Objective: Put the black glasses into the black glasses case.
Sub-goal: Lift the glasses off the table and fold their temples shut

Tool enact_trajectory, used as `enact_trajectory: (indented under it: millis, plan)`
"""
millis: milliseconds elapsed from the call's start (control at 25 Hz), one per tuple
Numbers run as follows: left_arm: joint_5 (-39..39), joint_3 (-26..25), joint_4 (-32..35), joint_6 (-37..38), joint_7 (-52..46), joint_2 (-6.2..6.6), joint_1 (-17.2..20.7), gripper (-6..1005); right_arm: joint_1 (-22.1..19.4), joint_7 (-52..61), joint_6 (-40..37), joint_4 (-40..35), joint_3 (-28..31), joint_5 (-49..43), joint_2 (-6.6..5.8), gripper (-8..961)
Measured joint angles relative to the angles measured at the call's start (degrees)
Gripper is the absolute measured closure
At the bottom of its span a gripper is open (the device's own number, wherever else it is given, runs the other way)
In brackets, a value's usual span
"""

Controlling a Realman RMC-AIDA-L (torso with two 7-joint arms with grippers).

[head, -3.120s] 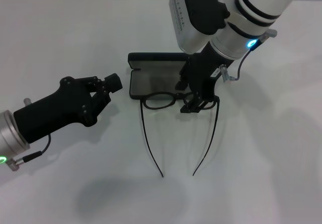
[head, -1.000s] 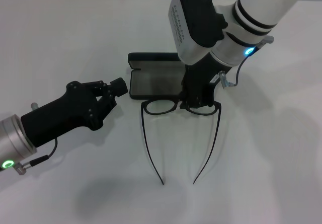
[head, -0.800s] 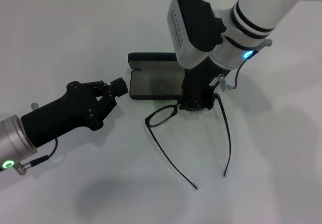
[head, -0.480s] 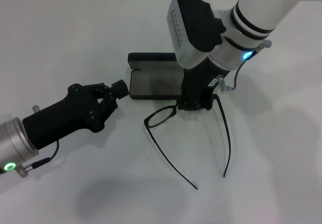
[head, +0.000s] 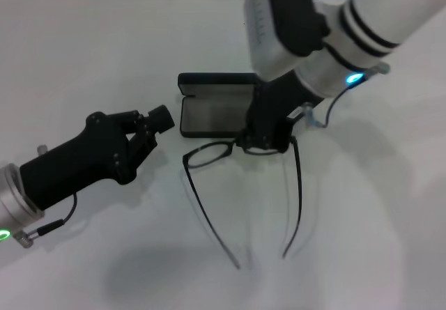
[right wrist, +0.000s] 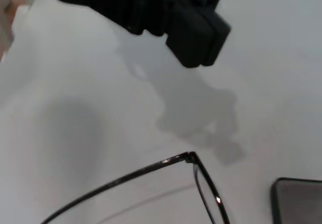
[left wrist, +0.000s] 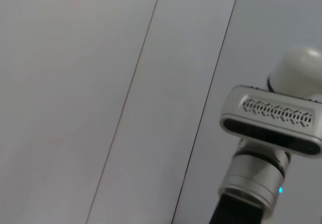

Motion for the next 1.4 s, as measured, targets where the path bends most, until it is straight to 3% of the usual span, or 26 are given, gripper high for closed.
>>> enact_trajectory:
  millis: [160, 360, 600, 800, 1200, 1400]
  plan:
    - [-1.7, 0.0, 0.0, 1.7, 0.0, -0.10, -0.4, 964, -7.7, 5.1, -3.4, -11.8, 3.2, -2.8, 0.16, 919]
    - [-4.8, 0.0, 0.0, 4.8, 0.0, 0.06, -1.0, 964, -15.7, 7.6, -6.2, -21.4, 9.3, -0.4, 0.17, 919]
    - [-6.5, 0.2, 0.0, 6.9, -0.1, -0.07, -3.4, 965, -27.6, 5.5, -6.4, -30.1, 17.9, 10.9, 0.03, 919]
    - [-6.5, 1.9, -0.2, 11.1, -0.8, -0.18, -7.5, 973, -35.1, -1.1, -7.0, -30.1, 24.2, 24.1, -0.19, 919]
    - [-7.3, 3.0, -4.6, 20.4, -1.3, -0.53, -12.9, 980, -35.6, -9.0, -9.1, -19.9, 27.0, 33.6, -0.15, 919]
    - [-8.7, 6.8, -6.7, 20.1, -0.5, -0.63, -14.2, 979, -32.2, -12.9, -9.6, -12.3, 26.8, 36.4, -0.07, 919]
